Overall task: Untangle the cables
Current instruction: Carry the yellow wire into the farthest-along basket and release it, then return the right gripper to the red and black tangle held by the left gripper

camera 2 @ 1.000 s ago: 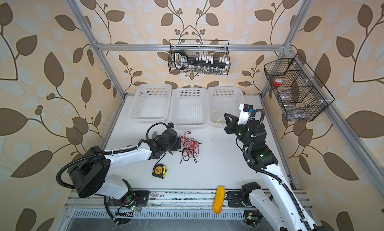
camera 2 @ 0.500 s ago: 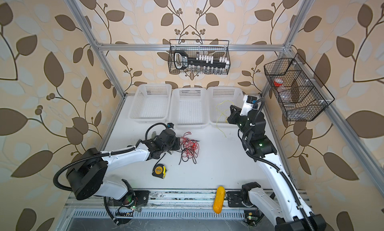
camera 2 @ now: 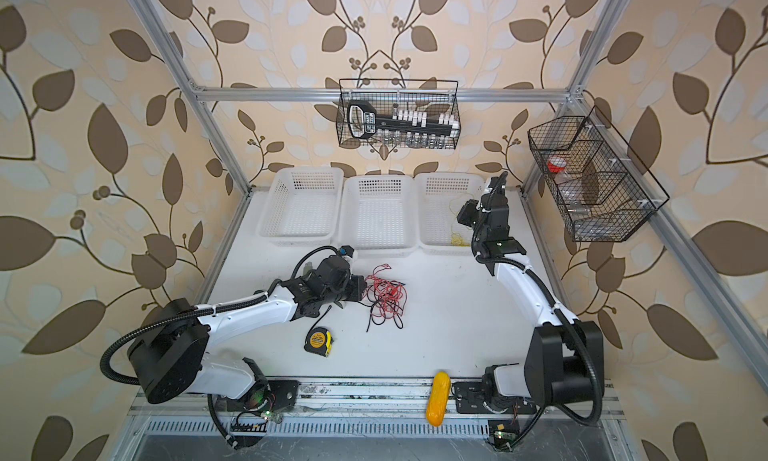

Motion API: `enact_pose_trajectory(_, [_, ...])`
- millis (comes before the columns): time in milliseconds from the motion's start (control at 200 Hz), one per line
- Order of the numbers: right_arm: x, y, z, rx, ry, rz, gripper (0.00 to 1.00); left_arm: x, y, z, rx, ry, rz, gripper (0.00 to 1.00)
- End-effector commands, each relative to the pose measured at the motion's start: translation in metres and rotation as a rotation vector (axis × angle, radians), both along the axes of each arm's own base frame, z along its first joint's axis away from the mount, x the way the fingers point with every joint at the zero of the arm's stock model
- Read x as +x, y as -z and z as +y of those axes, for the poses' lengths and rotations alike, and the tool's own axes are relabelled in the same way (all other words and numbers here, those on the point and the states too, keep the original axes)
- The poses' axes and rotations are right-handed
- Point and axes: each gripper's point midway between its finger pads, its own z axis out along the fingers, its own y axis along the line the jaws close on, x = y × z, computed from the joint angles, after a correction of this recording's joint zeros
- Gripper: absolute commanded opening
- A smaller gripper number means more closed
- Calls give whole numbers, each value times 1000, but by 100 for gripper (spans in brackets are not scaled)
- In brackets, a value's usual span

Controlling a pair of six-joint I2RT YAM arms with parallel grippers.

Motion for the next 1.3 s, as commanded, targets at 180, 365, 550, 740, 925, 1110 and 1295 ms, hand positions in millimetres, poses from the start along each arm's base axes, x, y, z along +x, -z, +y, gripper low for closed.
enact_pose_trajectory(180, [22, 16, 7, 26, -27, 46, 35, 13, -37, -14, -83, 16, -67, 0])
enact_pose_trajectory(365, [-4, 6, 1, 16, -8, 30, 75, 12, -38, -16, -88, 26, -57, 0])
enact_pose_trajectory(550, [-44, 7, 26, 75, -100, 27, 77, 12, -41, -16, -84, 27, -56, 0])
enact_pose_trajectory(740, [-98, 32, 72, 39, -222, 80, 77, 12, -44, -17, -88, 32, -49, 0])
enact_pose_trajectory(925, [-140, 53, 109, 23, -357, 104, 77, 9, -48, -20, -102, 50, -51, 0])
enact_pose_trajectory(1110, [-167, 62, 156, 25, -540, 105, 75, 8, -52, -23, -120, 66, -54, 0])
enact_pose_trajectory(1295, [-182, 67, 199, 22, -657, 117, 70, 9, -58, -27, -163, 57, -57, 0])
